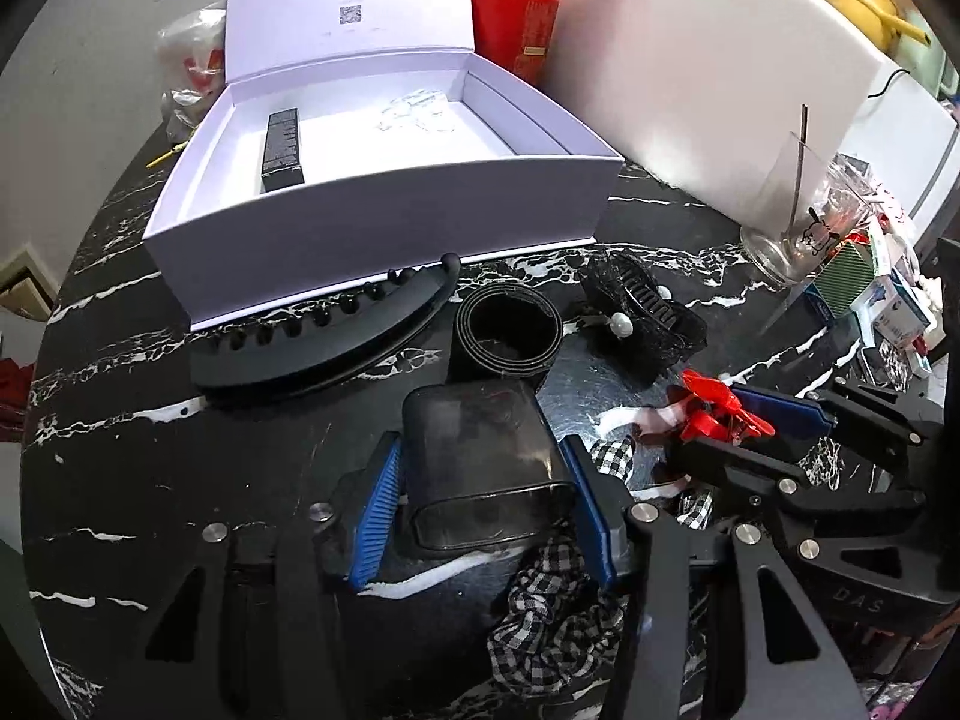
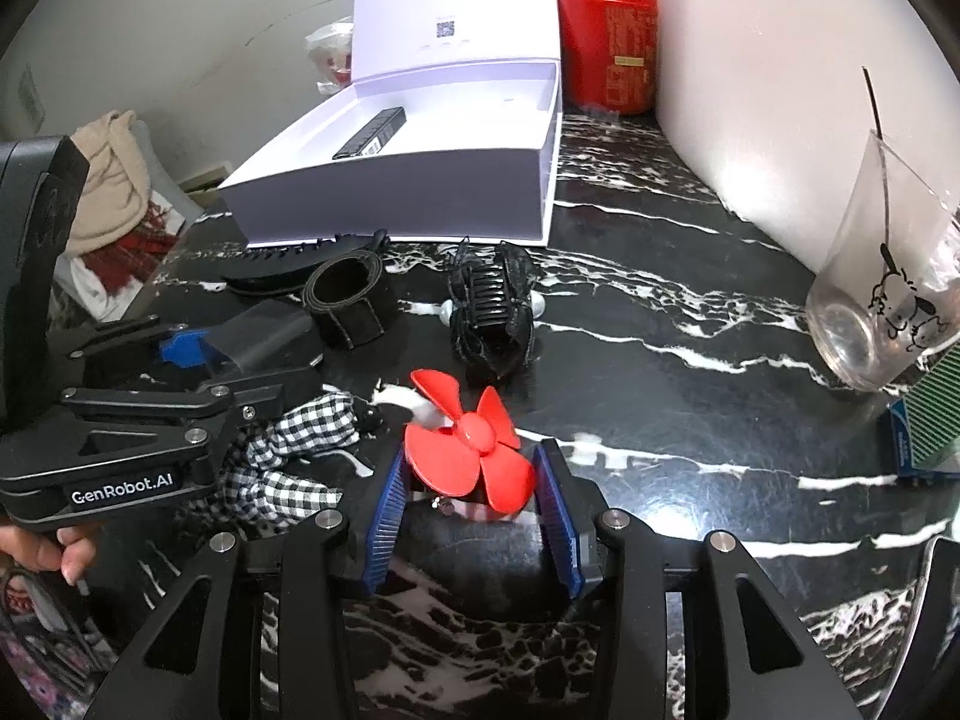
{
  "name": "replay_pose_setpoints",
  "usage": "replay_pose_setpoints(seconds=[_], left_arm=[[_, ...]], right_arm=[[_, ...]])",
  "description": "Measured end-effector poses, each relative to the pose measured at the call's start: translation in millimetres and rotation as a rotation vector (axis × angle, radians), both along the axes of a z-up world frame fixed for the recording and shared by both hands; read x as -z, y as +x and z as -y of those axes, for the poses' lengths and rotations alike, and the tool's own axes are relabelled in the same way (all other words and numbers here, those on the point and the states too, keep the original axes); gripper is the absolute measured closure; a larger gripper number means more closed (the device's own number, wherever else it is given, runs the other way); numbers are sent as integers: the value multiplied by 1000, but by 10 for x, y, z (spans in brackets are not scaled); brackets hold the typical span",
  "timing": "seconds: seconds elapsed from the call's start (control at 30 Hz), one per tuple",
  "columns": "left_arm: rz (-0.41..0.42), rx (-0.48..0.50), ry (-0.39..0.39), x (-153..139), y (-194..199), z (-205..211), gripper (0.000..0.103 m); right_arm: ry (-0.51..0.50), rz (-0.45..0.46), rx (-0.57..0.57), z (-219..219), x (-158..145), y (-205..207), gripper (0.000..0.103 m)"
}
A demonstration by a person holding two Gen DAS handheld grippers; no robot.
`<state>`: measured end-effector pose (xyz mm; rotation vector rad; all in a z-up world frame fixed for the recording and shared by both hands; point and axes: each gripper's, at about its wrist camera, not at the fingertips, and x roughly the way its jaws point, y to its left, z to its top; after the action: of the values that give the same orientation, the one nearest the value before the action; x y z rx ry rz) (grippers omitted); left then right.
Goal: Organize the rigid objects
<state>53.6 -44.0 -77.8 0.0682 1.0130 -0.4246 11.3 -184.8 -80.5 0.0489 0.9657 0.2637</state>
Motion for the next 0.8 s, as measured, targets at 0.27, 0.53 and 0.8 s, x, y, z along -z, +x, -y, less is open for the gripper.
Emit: replay_pose_setpoints(seconds=[0.27,0.53,0.8], left_arm=[[-2,-14,-10,-47,-34,-100,53],[38,-44,3,-180,-81,-208,53],[63,-62,11,-292,-120,-269,53]], right_arm=[[8,10,10,25,-19,-27,62],[12,38,0,9,-110,-82,62],[-5,65,-24,-79,-208,-150,62]])
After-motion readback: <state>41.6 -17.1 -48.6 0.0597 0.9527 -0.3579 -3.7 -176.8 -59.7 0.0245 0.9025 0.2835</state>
